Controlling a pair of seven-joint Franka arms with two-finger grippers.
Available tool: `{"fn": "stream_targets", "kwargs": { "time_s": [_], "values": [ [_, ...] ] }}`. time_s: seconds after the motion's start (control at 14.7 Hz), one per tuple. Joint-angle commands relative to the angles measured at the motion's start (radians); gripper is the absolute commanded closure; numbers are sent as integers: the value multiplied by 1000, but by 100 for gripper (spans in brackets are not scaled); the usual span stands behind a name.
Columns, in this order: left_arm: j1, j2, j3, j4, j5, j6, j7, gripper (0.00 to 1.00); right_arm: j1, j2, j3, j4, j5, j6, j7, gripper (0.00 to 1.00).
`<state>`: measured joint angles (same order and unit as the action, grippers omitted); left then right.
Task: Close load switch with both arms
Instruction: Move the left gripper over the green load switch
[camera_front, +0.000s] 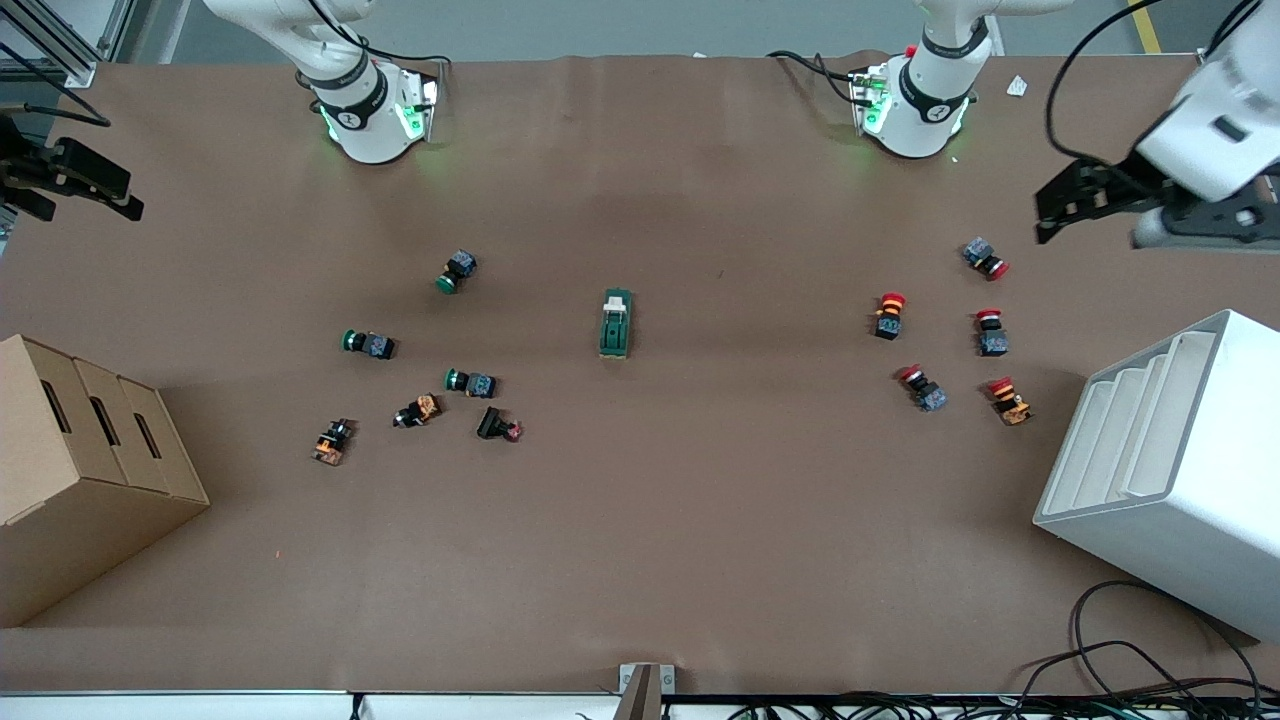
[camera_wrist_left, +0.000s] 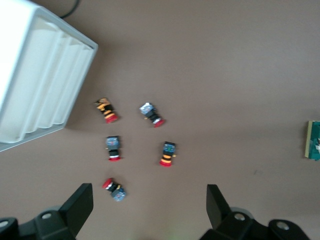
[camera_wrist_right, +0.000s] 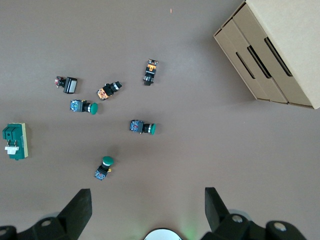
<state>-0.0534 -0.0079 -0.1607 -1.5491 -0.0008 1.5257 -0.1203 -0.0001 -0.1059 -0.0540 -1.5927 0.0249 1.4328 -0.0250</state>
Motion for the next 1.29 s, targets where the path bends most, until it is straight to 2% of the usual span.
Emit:
{"fn": "stream_targets", "kwargs": {
  "time_s": [0.0,0.2,0.27,0.61,0.75,1.09,1.22],
  "values": [
    [-6,94,-116,52,10,-4,-134,0,3,-24,0,-29,-6,14,-7,0],
    [-40,143,-227,52,16,65,-342,0,3,-24,0,-29,-6,14,-7,0],
    [-74,160,-235,52,24,86,-404,0,3,-24,0,-29,-6,14,-7,0],
    [-333,268,-237,47,139,163,-791,0,3,-24,0,-30,-6,14,-7,0],
    [-399,314,-237,40,151,217,-988,0,3,-24,0,-30,-6,14,-7,0],
    [-557,410,-238,34,309,250,-1327,0,3,-21,-1,-29,-6,3,-7,0],
    [-621,416,-238,-3,341,307,-1460,0,3,-18,0,-23,-6,3,-7,0]
  ]
}}
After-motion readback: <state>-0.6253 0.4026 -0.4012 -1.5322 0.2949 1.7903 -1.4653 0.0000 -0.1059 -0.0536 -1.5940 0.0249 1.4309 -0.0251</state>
